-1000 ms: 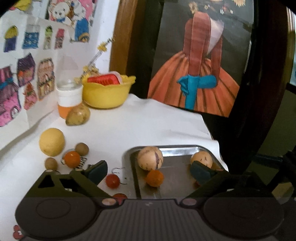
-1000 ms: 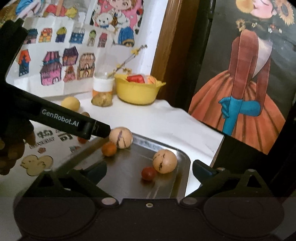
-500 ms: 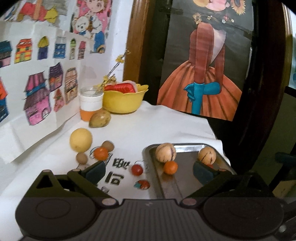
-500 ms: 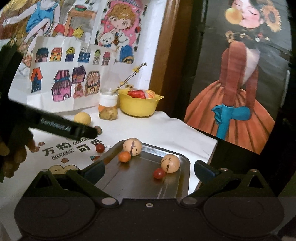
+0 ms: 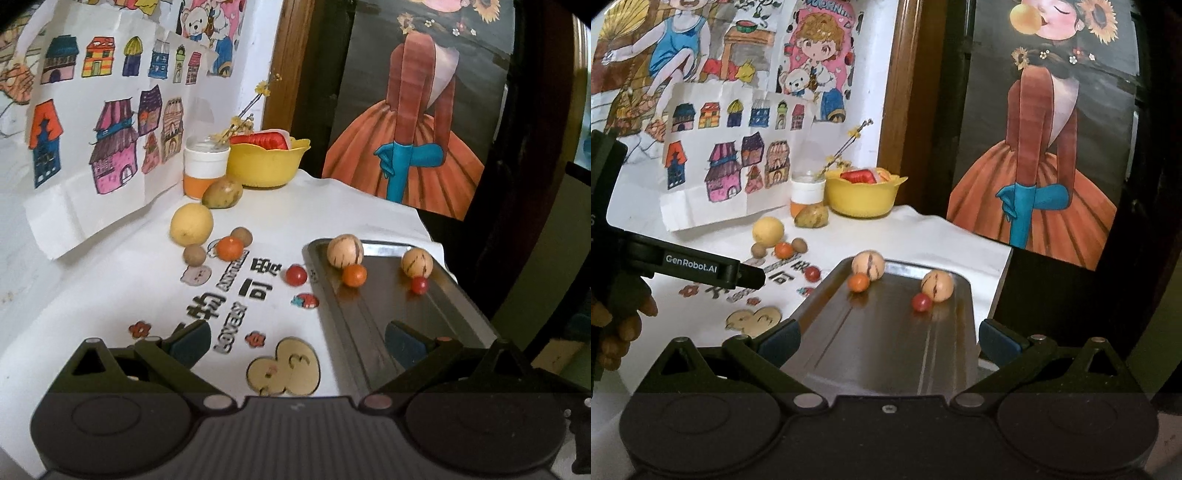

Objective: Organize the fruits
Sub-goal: 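Withdraw both open tools from the tray toward the loose fruits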

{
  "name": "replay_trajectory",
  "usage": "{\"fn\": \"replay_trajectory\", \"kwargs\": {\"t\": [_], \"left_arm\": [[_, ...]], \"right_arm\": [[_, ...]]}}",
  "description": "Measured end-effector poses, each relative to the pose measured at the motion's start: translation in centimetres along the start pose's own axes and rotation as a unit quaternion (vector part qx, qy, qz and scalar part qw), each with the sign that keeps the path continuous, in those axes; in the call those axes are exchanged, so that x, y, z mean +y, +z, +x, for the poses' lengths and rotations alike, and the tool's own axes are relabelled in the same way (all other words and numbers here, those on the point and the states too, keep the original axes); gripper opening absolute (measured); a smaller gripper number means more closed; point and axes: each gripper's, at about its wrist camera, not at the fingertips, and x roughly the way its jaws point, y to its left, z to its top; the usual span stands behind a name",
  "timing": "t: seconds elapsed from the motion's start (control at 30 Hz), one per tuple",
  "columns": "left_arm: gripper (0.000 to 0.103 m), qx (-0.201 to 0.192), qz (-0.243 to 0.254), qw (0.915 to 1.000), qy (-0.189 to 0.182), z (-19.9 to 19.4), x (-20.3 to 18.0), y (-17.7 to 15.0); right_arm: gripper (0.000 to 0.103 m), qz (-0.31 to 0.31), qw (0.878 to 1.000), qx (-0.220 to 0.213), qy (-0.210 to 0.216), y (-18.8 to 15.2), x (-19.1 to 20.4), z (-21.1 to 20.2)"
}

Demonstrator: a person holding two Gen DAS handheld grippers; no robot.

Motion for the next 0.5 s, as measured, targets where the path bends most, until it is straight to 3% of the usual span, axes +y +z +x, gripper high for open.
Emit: {"fn": "replay_trajectory", "kwargs": {"t": [0.5], "left_arm": [[0.102,0.028,0.004,0.9993,0.026,-3.7,3.2,-3.8]], "right_arm": [[0.102,0.017,0.999,0.037,0.017,-3.2,3.5,-1.5]]}}
